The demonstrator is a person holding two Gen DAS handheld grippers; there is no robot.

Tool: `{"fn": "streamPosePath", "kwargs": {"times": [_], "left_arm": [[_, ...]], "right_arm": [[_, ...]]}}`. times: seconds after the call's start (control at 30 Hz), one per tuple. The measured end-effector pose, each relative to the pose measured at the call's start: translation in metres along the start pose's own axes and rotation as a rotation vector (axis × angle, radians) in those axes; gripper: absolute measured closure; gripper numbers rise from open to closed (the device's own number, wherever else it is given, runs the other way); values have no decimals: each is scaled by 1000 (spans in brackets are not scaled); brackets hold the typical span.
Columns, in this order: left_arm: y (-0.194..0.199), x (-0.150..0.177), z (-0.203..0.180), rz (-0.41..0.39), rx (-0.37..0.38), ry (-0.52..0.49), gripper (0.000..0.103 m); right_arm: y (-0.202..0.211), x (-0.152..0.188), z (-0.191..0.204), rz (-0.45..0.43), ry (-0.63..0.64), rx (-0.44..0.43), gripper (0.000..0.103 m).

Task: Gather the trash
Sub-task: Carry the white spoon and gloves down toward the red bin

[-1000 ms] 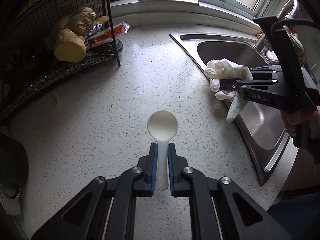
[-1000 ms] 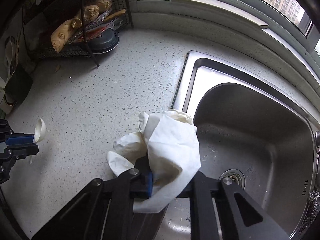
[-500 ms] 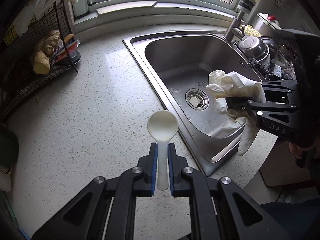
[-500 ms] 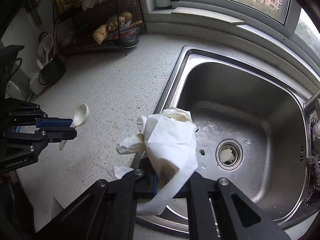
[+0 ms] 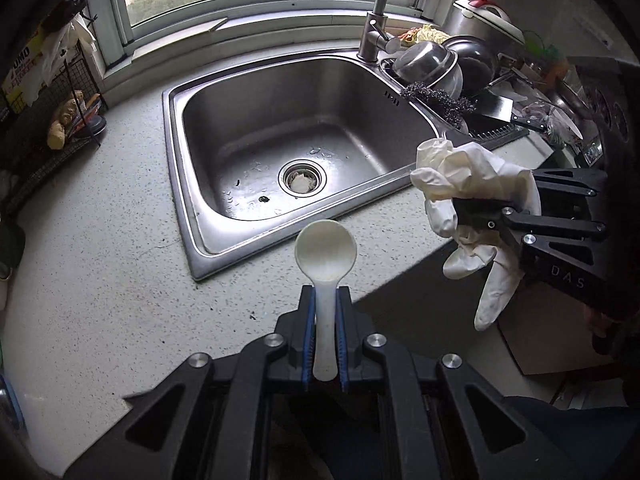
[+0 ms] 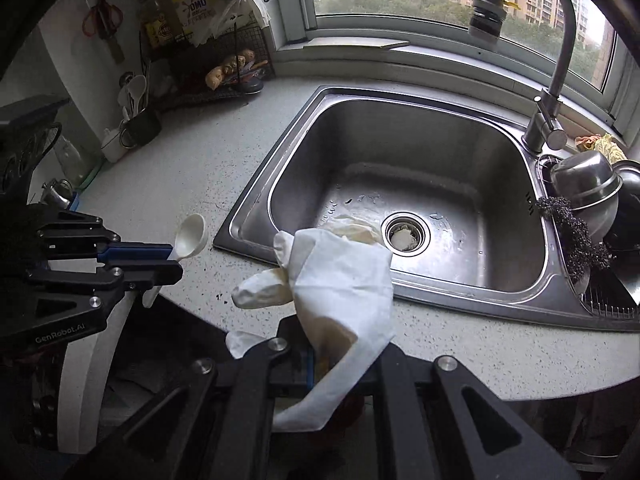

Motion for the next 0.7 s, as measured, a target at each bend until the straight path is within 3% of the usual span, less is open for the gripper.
{"fn": "streamPosePath", "kwargs": {"times": [0.13, 0.3, 0.47, 0.7], "left_arm": [[6, 20, -47, 14, -34, -4, 94], [4, 50, -92, 44, -23, 17, 94], [-6, 82, -116, 94, -8, 28, 94], [-47, 137, -116, 204, -15, 49, 94]], "right_arm": [[30, 28, -14, -6, -9, -1, 97], [48, 64, -24, 19, -21, -7, 96], [57, 108, -29, 61, -49, -10, 97], [28, 163, -35, 128, -144, -6, 97]]}}
Point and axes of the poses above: each gripper's, at about its wrist camera, not at the fingertips, and y roughly against the way its jaws point, z to its left, x to its underside, the point moved 8 cm from there along -y, roughly the way its jaws point, and after that the axes turned 15 degrees about -z, right-handed, at the moved point
